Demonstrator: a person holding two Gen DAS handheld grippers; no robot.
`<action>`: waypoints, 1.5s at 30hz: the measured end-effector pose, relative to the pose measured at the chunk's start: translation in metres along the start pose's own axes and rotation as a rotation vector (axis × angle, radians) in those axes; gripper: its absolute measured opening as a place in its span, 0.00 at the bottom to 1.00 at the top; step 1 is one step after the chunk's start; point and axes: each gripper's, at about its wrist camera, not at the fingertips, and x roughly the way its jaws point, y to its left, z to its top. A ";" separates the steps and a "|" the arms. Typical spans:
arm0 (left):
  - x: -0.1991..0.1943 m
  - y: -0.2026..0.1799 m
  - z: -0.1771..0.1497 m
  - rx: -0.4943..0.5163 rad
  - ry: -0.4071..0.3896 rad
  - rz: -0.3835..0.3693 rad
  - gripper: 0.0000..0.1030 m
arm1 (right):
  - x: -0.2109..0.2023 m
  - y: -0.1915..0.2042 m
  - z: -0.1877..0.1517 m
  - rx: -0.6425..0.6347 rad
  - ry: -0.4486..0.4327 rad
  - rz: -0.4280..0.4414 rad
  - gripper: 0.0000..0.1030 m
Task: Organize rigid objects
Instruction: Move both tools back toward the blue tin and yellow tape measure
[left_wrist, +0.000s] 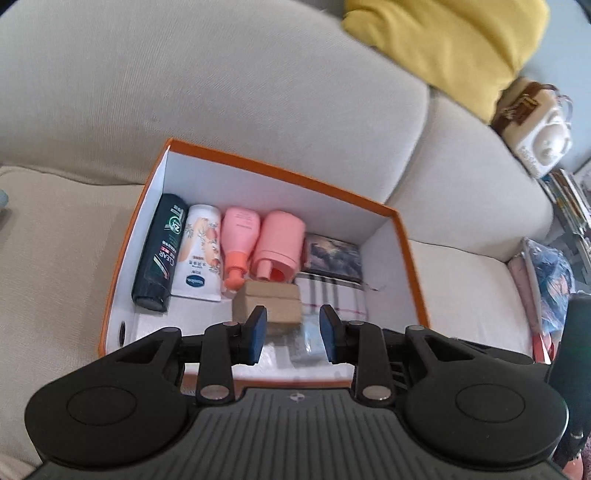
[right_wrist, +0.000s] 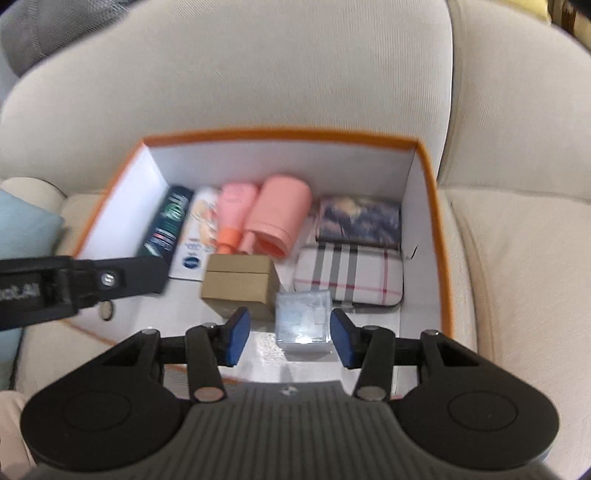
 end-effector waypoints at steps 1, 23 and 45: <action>-0.005 -0.003 -0.006 0.005 -0.006 -0.002 0.33 | -0.008 0.001 -0.005 -0.007 -0.023 0.001 0.48; 0.014 -0.002 -0.125 -0.066 0.144 -0.040 0.34 | -0.051 -0.047 -0.138 0.016 -0.048 -0.112 0.47; 0.104 -0.007 -0.136 -0.217 0.220 0.088 0.53 | 0.004 -0.087 -0.138 0.290 0.088 -0.014 0.47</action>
